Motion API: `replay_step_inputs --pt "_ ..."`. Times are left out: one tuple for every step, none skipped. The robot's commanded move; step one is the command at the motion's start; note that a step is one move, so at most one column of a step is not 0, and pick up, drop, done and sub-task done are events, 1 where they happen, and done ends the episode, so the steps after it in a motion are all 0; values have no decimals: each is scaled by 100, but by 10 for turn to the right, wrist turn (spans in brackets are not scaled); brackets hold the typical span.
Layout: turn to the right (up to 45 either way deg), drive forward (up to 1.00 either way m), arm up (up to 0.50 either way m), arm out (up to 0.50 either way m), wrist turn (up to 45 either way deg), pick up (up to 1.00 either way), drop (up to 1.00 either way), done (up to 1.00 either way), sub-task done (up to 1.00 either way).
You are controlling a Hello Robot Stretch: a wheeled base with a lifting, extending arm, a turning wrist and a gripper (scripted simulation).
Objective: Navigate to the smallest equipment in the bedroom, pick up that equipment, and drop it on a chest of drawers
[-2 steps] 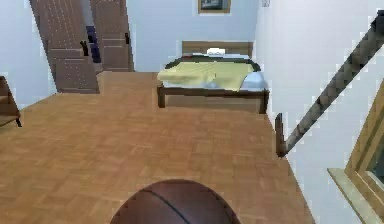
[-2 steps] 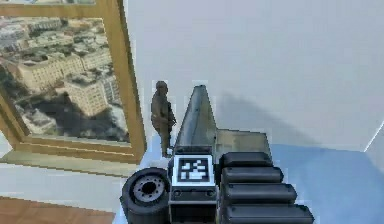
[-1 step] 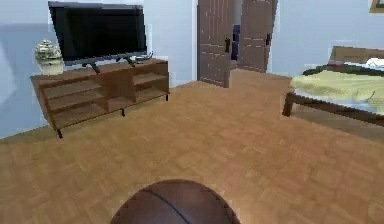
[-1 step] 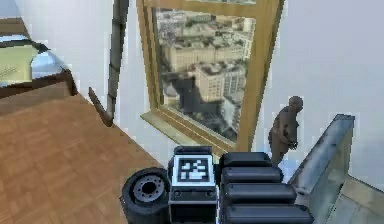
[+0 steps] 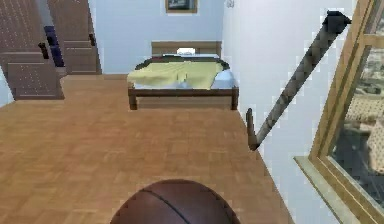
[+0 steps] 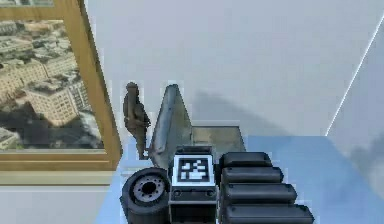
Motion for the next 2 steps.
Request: replay_step_inputs --pt "450 0 0 0 0 0 0 0 0" --pt "150 0 0 0 0 0 0 0 0"
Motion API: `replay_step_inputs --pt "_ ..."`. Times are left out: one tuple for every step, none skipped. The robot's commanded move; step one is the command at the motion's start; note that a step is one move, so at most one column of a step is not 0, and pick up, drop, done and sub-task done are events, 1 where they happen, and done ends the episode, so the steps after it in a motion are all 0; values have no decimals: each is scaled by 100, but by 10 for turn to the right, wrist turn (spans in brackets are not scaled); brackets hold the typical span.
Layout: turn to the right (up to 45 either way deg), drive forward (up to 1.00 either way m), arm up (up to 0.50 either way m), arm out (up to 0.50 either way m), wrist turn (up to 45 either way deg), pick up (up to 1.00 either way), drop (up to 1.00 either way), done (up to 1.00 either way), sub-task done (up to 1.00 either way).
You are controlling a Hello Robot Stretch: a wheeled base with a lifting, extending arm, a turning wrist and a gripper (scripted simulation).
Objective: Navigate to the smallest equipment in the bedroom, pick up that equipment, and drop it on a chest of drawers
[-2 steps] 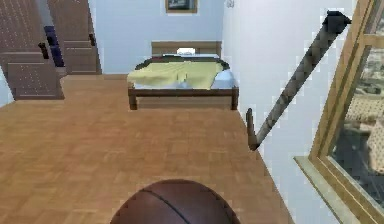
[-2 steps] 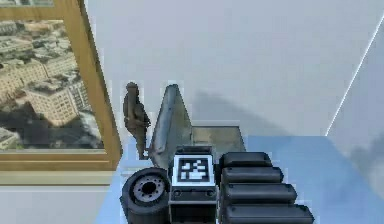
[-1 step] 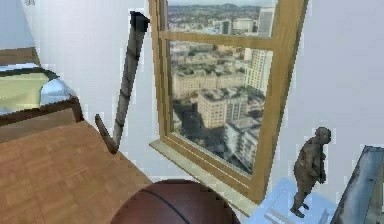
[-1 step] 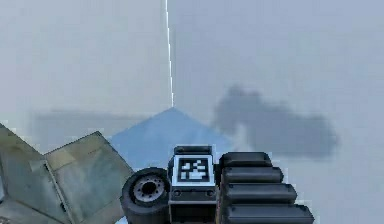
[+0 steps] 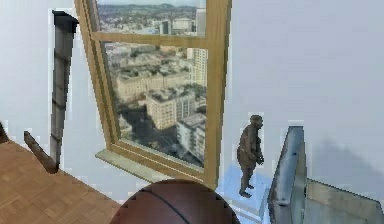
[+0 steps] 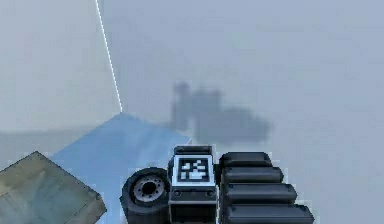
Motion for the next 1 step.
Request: replay_step_inputs --pt "0 0 0 26 0 0 0 0 0"
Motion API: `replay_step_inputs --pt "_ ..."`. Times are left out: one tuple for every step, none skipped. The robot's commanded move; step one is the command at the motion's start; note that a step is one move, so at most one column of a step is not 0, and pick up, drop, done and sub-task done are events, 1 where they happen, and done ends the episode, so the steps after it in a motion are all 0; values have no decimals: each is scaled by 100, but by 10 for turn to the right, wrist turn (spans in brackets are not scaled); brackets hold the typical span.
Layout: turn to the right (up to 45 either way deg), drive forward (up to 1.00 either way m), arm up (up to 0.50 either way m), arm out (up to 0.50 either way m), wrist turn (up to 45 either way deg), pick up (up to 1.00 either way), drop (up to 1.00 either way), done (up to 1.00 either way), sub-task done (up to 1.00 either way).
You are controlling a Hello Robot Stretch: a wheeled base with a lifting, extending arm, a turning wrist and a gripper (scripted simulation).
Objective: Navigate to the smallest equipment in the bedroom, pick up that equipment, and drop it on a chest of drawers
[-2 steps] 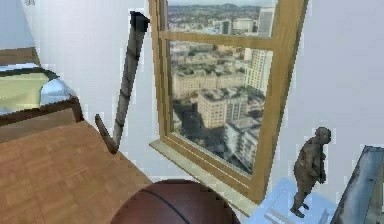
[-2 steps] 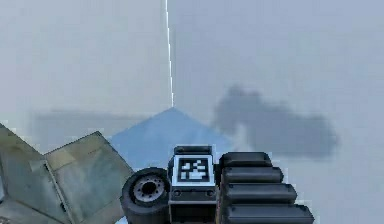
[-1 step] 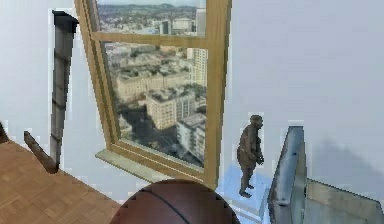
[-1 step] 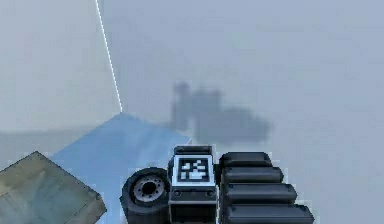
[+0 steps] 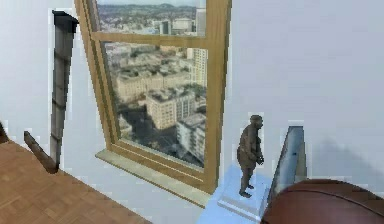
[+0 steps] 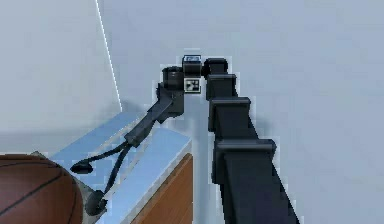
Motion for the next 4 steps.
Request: replay_step_inputs --pt "0 0 0 0 390 0 0 0 0" --pt "0 0 -26 0 0 0 0 0 0" --pt "0 0 0 0 0 0 100 0 0" --pt "0 0 0 -10 0 0 0 0 0"
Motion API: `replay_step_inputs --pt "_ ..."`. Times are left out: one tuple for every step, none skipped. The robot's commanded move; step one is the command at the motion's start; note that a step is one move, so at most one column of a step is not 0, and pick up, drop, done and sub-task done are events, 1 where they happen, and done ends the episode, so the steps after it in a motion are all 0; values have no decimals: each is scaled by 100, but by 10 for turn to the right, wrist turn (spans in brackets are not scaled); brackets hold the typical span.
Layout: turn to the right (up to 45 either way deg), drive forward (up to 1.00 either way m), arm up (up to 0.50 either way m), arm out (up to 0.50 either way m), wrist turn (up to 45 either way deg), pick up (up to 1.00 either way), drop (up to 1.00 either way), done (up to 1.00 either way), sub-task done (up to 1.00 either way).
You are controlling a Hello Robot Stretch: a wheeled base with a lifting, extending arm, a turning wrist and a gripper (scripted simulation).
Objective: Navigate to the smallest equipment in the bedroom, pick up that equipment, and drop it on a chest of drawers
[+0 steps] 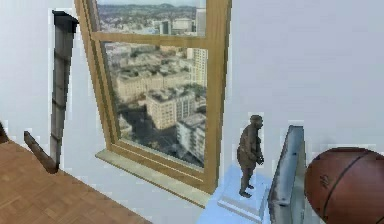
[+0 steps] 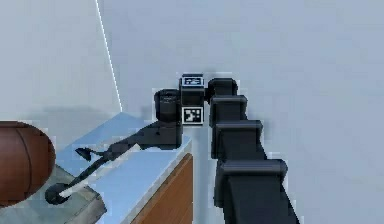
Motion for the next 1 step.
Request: replay_step_inputs --pt "0 0 0 0 0 0 0 100 0"
